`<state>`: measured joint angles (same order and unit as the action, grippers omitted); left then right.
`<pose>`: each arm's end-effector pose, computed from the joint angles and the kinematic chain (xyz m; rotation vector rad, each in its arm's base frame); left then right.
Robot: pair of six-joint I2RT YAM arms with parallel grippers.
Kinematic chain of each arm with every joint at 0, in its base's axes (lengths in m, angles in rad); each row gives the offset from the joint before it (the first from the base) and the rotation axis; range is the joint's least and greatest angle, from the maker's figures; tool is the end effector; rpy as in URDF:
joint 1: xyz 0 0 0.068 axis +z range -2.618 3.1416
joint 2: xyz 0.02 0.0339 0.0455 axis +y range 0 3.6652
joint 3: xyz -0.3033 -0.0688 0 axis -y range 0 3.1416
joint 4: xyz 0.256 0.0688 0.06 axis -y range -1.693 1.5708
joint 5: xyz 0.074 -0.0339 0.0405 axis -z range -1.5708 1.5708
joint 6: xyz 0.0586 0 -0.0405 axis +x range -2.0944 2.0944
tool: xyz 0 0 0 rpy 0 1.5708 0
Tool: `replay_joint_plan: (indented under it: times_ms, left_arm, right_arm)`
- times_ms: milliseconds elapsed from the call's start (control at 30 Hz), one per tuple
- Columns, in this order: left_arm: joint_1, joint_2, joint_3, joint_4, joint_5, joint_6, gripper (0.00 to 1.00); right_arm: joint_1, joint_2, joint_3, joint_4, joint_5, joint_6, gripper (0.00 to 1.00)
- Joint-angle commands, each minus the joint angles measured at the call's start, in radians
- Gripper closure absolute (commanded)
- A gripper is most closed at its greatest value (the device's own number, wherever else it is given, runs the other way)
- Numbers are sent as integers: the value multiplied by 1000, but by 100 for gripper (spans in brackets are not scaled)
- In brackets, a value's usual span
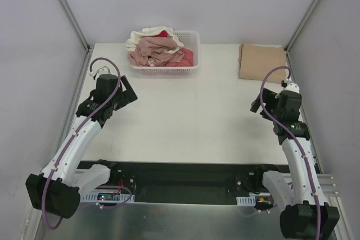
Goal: Fold and stack the t-shirts
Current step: Grab the tshirt from the pile
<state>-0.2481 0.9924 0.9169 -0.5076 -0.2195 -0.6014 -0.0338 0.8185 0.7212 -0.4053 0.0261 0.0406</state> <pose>0.2198 -0.0425 0.3357 -0.5024 2.0899 -0.2606 0.1894 -0.0079 0.3059 0.0931 2.0712 -0.0229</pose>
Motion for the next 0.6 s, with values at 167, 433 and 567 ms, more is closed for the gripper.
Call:
replay_joint_plan:
  times_ms: [167,433,567]
  left_arm:
    - [9,210,201,73,-6,72,1]
    - [46,748,673,121,185,160,1]
    - [46,1004,1006,113,166,181,1]
  right_arm:
    - [6,-5,9,48,8,-13,3]
    - [6,34,12,54,3,-16,3]
    - [6,30,15,37,14,-27,3]
